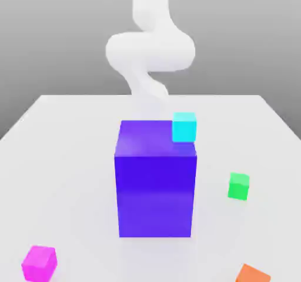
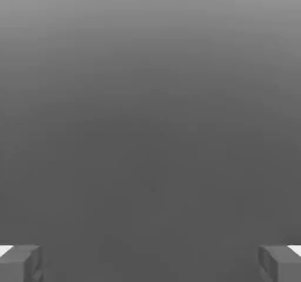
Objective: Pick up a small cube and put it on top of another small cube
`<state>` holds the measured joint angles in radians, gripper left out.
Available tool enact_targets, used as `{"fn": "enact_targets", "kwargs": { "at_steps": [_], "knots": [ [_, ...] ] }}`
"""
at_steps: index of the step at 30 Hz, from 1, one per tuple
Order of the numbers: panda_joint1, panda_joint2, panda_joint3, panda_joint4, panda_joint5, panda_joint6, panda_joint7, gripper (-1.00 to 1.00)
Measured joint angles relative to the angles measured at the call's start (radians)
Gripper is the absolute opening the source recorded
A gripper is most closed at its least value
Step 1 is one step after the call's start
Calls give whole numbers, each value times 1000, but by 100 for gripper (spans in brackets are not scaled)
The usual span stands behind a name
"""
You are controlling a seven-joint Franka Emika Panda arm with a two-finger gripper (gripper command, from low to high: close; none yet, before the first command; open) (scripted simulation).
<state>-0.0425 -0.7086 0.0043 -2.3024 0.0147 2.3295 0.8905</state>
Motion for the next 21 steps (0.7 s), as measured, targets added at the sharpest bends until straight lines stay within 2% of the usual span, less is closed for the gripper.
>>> {"fn": "enact_targets", "kwargs": {
  "at_steps": [11, 21],
  "knots": [
    [-170, 405, 16, -11, 29, 131, 428, 0],
    [-277, 767, -25, -21, 18, 249, 836, 0]
  ]
}}
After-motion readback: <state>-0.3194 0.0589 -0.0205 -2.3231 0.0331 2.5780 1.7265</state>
